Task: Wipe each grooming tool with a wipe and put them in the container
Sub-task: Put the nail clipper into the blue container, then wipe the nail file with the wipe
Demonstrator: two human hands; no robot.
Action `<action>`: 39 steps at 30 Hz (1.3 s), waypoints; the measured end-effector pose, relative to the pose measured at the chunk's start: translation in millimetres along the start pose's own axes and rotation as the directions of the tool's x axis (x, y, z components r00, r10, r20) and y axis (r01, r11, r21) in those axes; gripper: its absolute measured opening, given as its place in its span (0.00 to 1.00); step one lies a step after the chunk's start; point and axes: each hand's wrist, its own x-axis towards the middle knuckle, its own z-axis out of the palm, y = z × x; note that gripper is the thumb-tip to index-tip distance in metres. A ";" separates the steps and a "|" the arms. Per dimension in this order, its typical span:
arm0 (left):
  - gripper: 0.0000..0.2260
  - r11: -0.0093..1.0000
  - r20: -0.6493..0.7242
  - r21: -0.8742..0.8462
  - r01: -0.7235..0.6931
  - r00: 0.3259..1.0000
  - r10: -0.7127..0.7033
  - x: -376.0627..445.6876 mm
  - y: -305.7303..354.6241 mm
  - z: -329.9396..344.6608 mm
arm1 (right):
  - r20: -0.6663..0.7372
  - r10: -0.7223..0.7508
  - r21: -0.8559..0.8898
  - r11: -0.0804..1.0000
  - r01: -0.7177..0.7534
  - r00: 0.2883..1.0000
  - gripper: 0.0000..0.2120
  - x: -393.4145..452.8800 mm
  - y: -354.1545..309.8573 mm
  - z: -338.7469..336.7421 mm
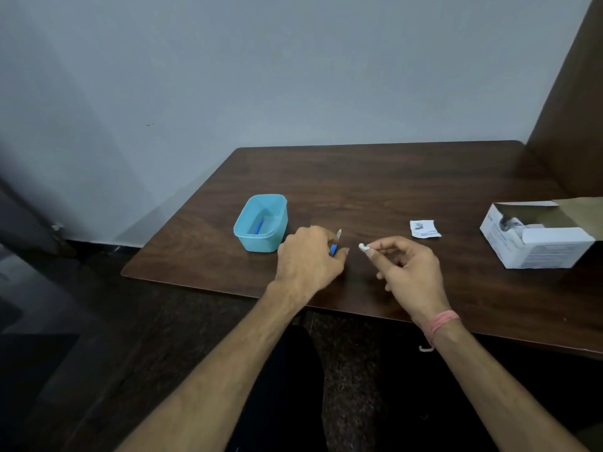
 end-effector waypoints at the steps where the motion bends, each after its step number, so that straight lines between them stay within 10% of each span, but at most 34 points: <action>1: 0.13 1.000 0.002 0.025 0.005 1.000 -0.005 1.1 1.0 3.1 | -0.001 0.015 0.019 1.000 -0.015 1.000 0.04 3.1 0.5 -8.1; 13: 0.09 0.998 -0.051 -0.027 0.059 0.997 -0.060 -12.1 7.2 14.2 | 0.070 -0.187 -0.426 0.883 0.198 0.980 0.07 11.8 1.0 -44.1; 39: 0.04 0.906 -0.246 -0.417 -0.065 0.968 -0.043 -25.8 40.0 61.2 | -0.078 -0.037 -0.204 0.979 0.021 0.996 0.07 14.4 10.8 -52.0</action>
